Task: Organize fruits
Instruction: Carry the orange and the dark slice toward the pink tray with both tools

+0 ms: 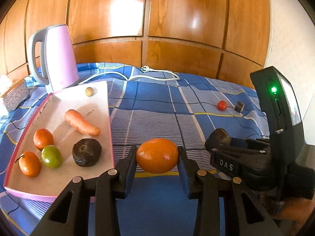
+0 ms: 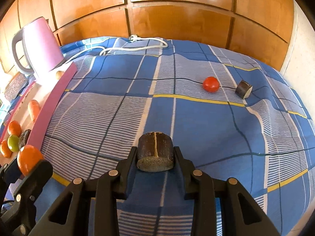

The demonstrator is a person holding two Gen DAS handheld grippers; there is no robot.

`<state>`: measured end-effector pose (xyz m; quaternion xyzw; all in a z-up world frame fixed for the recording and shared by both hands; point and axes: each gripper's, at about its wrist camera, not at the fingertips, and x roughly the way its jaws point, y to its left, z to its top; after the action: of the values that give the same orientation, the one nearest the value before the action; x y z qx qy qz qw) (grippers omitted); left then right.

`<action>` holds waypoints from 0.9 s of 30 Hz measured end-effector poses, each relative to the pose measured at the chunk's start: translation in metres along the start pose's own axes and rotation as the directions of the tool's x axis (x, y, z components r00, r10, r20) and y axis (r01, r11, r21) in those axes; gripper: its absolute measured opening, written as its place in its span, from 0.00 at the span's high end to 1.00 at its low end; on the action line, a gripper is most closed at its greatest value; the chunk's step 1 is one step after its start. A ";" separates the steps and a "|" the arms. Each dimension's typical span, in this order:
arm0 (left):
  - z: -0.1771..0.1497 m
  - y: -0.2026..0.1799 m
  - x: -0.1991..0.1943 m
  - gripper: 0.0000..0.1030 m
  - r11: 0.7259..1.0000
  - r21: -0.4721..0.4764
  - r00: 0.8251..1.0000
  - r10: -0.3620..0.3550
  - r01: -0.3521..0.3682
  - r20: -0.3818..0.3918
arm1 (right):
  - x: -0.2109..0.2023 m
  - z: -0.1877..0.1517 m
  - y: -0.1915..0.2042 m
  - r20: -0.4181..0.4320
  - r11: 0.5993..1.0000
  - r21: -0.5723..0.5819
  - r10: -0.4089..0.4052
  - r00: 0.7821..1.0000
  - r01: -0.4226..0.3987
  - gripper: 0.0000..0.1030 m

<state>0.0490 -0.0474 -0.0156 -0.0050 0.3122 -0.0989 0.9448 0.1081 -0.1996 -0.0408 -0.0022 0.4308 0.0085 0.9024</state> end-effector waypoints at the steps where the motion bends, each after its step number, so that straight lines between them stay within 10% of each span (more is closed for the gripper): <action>1: 0.000 0.001 -0.001 0.62 1.000 -0.005 1.000 0.005 -0.005 0.002 | -0.001 -0.001 0.001 -0.001 1.000 -0.001 0.004 1.000 -0.004 0.66; 27: 0.003 0.068 -0.026 0.62 0.961 -0.259 0.992 0.111 -0.093 0.054 | -0.017 -0.001 0.022 0.038 0.994 -0.018 0.106 0.994 -0.105 0.66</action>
<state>0.0424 0.0236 -0.0028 -0.1140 0.2897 -0.0088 0.9503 0.0958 -0.1779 -0.0282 0.0135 0.4126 0.0597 0.9089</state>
